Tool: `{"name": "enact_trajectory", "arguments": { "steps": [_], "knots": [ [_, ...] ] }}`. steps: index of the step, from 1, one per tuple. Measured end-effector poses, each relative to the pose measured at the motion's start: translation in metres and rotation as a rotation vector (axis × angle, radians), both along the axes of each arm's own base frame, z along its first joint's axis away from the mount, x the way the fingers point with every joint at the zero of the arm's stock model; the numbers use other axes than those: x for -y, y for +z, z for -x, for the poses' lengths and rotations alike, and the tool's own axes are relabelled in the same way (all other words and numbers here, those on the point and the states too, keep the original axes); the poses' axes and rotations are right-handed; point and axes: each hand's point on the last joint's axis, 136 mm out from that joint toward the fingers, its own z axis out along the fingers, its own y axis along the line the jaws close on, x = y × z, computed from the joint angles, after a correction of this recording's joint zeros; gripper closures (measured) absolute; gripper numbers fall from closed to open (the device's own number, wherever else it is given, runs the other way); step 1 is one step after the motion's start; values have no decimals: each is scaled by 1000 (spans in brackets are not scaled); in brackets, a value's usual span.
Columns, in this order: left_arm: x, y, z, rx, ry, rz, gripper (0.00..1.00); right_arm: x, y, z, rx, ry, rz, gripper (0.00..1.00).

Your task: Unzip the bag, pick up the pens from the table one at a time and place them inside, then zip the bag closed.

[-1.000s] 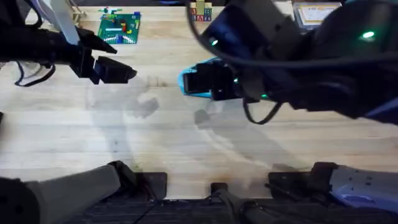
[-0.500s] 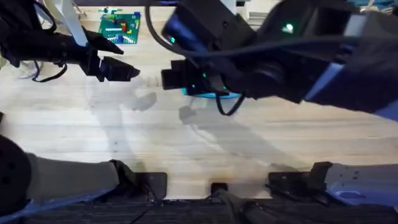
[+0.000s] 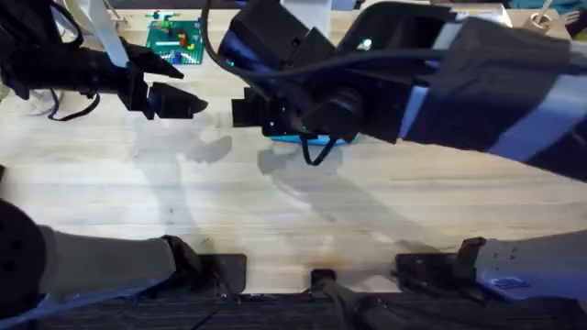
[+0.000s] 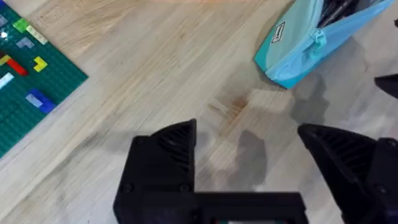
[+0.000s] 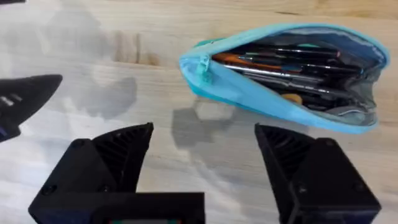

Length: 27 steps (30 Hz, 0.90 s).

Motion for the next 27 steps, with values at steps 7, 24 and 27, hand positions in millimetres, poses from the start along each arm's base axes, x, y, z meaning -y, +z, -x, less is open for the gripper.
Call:
{"name": "enact_trajectory", "arguments": {
  "steps": [7,24,27],
  "knots": [
    [0,0,0,0,0,0,7,-6,-10,-6,3,-34,-9,5],
    [0,0,0,0,0,0,7,-14,-33,-20,22,-77,21,5],
    [0,0,0,0,0,0,7,-15,-43,-21,16,-77,37,5]
  ]
}}
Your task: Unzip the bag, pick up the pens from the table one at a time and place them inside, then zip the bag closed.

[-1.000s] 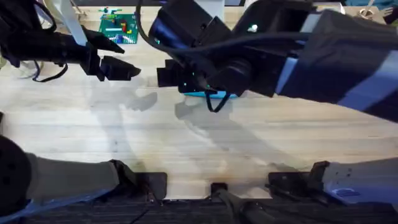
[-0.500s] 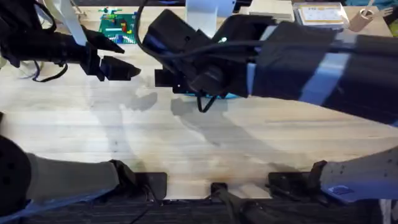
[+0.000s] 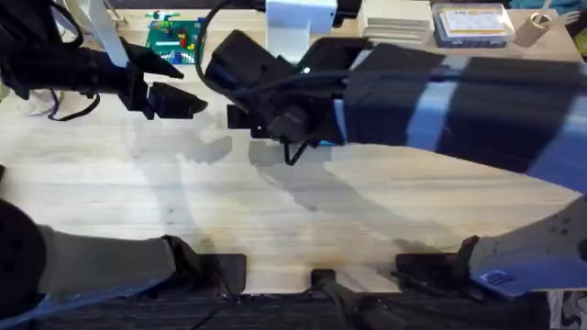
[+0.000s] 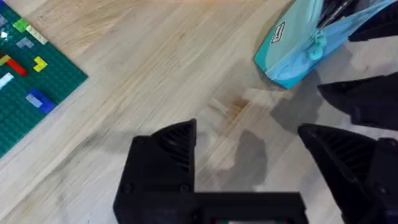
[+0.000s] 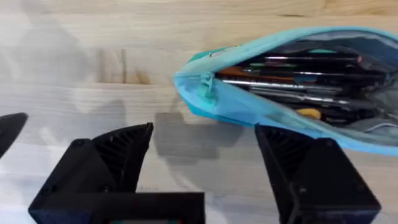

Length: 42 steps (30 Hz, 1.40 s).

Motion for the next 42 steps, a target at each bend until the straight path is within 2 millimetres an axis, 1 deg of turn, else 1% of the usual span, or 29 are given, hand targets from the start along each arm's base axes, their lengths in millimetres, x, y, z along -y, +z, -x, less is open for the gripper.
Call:
{"name": "enact_trajectory", "arguments": {
  "steps": [4,7,16,24,35,39,42],
  "knots": [
    [0,0,0,0,0,0,7,-4,-10,-3,-3,0,5,5],
    [0,0,0,0,0,0,7,-5,-9,-4,5,-3,4,5],
    [0,0,0,0,0,0,7,3,-4,-19,55,-46,12,5],
    [0,0,0,-1,0,0,7,8,-19,-24,46,-61,50,5],
    [0,0,0,-2,0,0,7,9,-19,-26,48,-66,51,5],
    [0,0,0,-2,0,1,7,13,-19,-31,49,-83,48,5],
    [0,0,1,-3,0,1,7,18,-23,-36,44,-97,55,5]
  ]
}}
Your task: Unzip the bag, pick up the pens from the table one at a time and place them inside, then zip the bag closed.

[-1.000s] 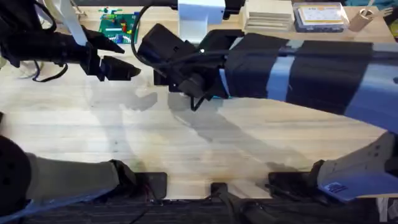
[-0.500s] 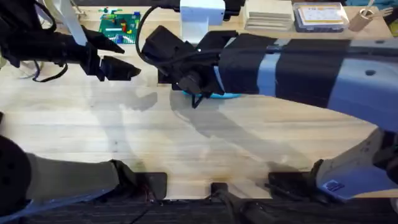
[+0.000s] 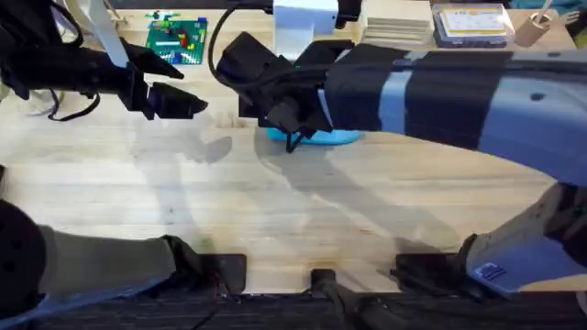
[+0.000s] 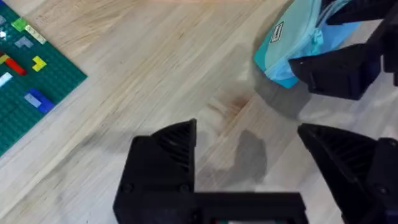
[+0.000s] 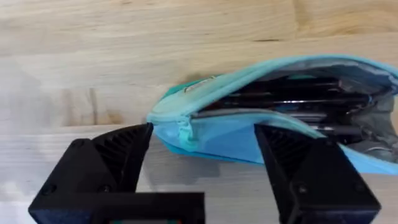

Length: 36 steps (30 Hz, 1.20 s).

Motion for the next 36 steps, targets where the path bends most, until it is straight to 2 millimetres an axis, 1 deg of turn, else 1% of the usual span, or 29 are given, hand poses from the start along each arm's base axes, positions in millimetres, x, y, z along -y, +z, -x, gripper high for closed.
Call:
{"name": "enact_trajectory", "arguments": {
  "steps": [4,11,14,17,23,26,27,30,33,36],
  "knots": [
    [0,0,1,-5,0,2,8,1,-1,-1,-2,-3,2,8],
    [1,0,1,-7,0,3,7,1,-1,-1,-2,-3,2,158],
    [1,0,1,-7,0,3,7,1,-1,-1,-2,-3,2,268],
    [1,0,1,-7,0,3,8,1,-1,-1,-2,-3,2,352],
    [1,0,1,-7,0,3,7,2,-1,-1,-2,-4,4,438],
    [1,0,1,-7,0,3,7,2,-1,-1,-3,-4,4,560],
    [1,0,1,-7,0,3,7,2,-1,-1,-2,-4,4,586],
    [1,0,1,-7,0,3,9,2,-1,-1,-3,-5,5,626],
    [1,0,1,-7,0,3,8,2,-1,-1,-3,-5,4,704],
    [1,0,1,-7,0,3,8,2,-1,-1,-2,-4,4,727]
  ]
}}
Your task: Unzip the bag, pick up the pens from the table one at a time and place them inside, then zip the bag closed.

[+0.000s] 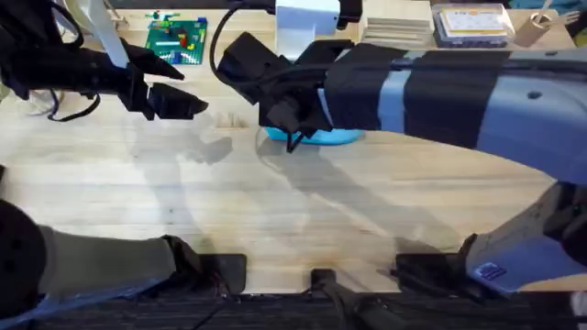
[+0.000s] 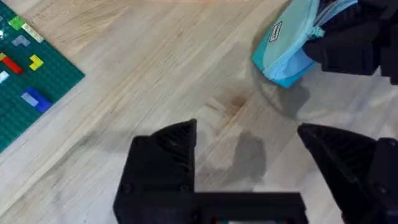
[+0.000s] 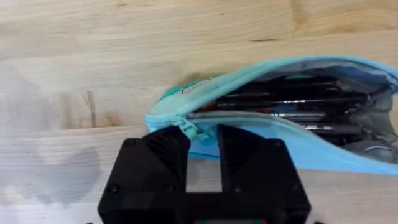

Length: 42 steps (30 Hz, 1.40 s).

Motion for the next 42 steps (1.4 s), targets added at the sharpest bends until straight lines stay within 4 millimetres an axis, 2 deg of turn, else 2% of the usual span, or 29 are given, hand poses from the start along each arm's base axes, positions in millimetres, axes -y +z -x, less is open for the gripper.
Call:
{"name": "enact_trajectory", "arguments": {
  "steps": [6,9,12,15,26,34,42],
  "knots": [
    [0,0,0,0,0,0,7,-2,1,-2,8,0,-10,784],
    [0,0,1,-3,0,2,7,-3,1,-2,10,0,-13,861],
    [0,0,1,-3,0,2,7,-3,1,-2,9,0,-13,876],
    [0,0,1,-3,0,2,7,-3,2,-2,10,0,-13,956],
    [0,0,1,-3,0,2,7,-3,2,-2,10,5,-10,970],
    [1,0,3,-14,0,7,7,-5,3,-1,13,90,48,970],
    [1,0,3,-14,0,7,7,-10,12,3,27,142,65,970]
  ]
}}
